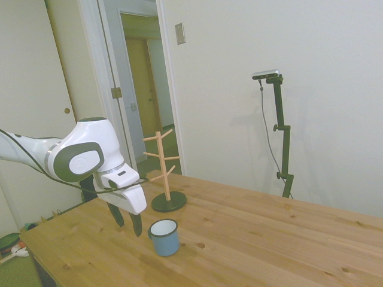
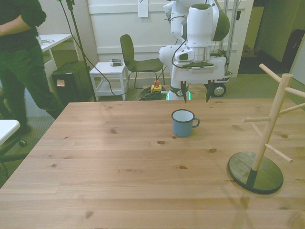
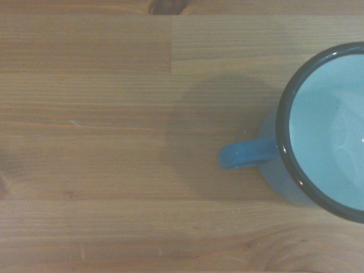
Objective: Hang the mug
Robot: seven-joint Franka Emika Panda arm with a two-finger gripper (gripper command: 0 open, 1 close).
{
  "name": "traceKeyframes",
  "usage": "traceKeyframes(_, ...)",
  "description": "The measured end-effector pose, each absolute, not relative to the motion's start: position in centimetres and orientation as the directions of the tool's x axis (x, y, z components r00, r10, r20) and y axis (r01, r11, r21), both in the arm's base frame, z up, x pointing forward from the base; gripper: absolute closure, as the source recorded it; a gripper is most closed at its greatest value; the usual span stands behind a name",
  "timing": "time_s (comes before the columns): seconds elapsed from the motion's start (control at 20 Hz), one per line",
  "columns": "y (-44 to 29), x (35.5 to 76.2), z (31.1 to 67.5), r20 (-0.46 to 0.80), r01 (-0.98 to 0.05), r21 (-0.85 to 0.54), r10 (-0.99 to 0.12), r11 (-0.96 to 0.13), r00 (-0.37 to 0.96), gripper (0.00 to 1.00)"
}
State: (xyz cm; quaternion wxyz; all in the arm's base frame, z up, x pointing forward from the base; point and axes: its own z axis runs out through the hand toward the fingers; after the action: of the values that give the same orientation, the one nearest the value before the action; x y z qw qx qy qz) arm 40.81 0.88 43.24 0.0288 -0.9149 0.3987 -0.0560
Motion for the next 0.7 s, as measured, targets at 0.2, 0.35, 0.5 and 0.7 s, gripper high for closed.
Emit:
traceKeyframes(0.2,0.2,40.9,43.7,0.082,-0.727,-0.110,-0.735,-0.678,0.673,0.00)
traceKeyframes(0.35,-1.5,40.9,45.6,0.092,-0.733,-0.138,-0.746,-0.665,0.660,0.00)
traceKeyframes(0.5,-3.1,41.0,46.8,0.092,-0.743,-0.149,-0.757,-0.652,0.646,0.00)
traceKeyframes(0.7,-5.9,42.2,46.5,0.080,-0.766,-0.148,-0.780,-0.626,0.621,0.00)
